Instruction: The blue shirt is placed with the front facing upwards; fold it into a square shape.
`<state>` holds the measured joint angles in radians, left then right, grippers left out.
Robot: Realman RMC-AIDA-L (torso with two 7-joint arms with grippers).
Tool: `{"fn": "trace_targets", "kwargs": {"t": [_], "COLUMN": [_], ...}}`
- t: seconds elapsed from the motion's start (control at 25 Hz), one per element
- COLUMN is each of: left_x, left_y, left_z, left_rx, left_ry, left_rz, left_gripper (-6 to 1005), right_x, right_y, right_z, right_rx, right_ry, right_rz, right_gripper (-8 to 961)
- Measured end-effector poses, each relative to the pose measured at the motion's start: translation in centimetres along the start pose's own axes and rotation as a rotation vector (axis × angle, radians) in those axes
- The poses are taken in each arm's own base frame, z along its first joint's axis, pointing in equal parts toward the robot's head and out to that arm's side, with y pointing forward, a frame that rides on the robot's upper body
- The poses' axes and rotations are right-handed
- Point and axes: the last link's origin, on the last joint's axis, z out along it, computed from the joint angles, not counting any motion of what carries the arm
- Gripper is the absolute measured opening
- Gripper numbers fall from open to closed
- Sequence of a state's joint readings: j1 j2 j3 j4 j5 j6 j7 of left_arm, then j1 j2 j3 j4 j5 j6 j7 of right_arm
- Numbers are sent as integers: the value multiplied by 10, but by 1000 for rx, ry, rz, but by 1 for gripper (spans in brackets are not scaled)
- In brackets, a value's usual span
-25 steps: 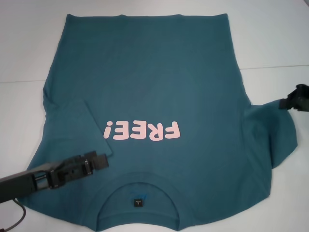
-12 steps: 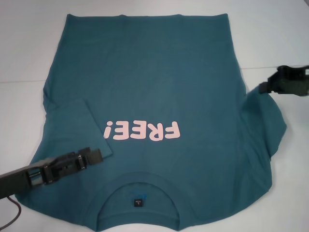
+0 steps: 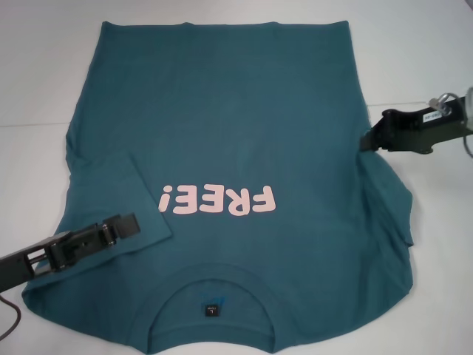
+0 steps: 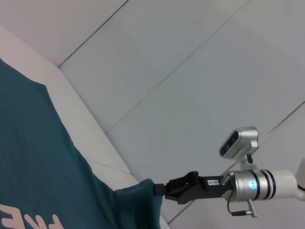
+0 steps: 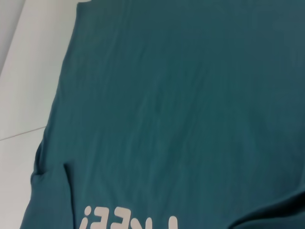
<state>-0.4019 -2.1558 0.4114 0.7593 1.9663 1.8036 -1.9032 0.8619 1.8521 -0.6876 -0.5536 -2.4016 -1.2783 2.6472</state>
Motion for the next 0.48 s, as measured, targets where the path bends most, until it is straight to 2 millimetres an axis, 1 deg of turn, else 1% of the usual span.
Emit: {"fn": "trace_targets", "kwargs": {"t": [0.16,0.48], "left_x": [1,3], "left_y": [-1,-1], "left_z": [-1,0], "left_rx": [4,3], "left_ry": [7,11], "left_rz": [-1,0], "left_gripper": [951,951], "right_x": [3,7], "right_y": [0,-6], "right_z": [10,30], "right_rx": [3,46], "right_ry": [-21,-75], "right_rz": [15,49], "right_gripper": [14,15]}}
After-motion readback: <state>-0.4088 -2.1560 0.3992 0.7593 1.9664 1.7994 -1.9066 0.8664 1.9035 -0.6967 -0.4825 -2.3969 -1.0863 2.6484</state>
